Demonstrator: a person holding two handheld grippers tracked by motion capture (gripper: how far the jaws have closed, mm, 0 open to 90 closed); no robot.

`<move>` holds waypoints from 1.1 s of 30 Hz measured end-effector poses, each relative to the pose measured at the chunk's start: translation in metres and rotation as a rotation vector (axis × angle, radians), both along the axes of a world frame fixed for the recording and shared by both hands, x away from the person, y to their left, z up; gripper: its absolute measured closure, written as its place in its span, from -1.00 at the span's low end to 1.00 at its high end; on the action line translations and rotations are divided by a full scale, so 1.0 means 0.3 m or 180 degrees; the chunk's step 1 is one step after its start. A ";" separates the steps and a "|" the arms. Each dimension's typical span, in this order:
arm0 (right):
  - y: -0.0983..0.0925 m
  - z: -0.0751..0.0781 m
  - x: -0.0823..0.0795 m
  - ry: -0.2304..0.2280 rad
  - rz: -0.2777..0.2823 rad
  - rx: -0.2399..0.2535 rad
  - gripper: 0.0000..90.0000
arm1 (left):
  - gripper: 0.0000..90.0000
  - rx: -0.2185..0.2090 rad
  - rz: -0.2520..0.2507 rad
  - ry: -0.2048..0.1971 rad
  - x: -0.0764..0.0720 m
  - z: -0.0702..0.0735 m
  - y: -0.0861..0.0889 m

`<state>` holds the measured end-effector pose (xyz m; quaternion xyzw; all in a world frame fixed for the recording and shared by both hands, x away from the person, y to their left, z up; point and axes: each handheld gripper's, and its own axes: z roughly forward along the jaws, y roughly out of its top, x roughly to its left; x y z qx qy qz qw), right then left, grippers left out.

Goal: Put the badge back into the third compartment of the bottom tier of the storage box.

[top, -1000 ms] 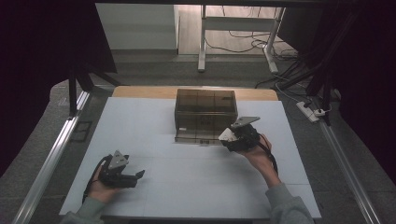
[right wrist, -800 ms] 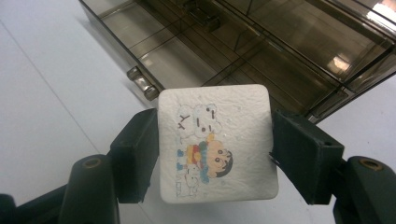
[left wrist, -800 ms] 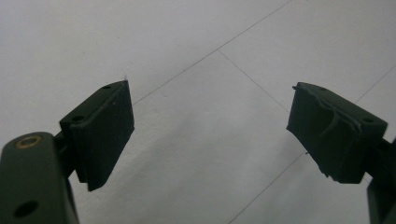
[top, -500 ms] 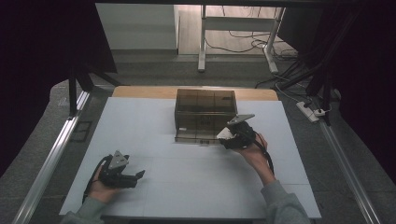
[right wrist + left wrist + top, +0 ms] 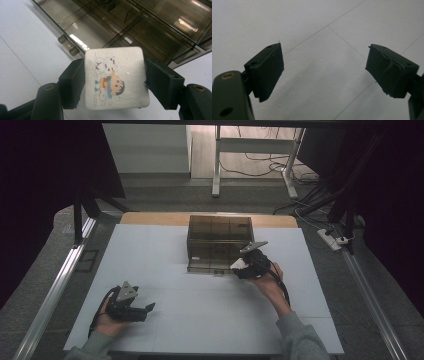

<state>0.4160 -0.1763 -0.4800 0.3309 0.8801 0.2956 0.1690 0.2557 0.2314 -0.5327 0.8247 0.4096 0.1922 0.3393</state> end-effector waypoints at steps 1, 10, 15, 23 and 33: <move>0.001 0.002 -0.001 -0.0001 -0.0014 0.0020 -0.26 | -0.67 0.0000 0.0000 0.0000 0.000 0.000 0.000; -0.007 0.006 0.003 -0.0025 -0.0043 0.0067 -0.25 | -0.67 -0.0002 -0.0003 0.0005 0.000 -0.001 0.001; -0.011 0.004 0.004 -0.0020 -0.0037 0.0089 -0.26 | -0.67 0.0003 -0.0010 0.0007 0.000 -0.001 0.001; -0.016 0.007 0.001 -0.0026 -0.0007 0.0149 -0.26 | -0.67 -0.0003 -0.0012 0.0005 -0.001 -0.001 0.002; -0.040 0.024 -0.022 -0.0109 0.0091 0.0296 -0.28 | -0.66 -0.0005 -0.0019 0.0007 0.000 -0.002 0.002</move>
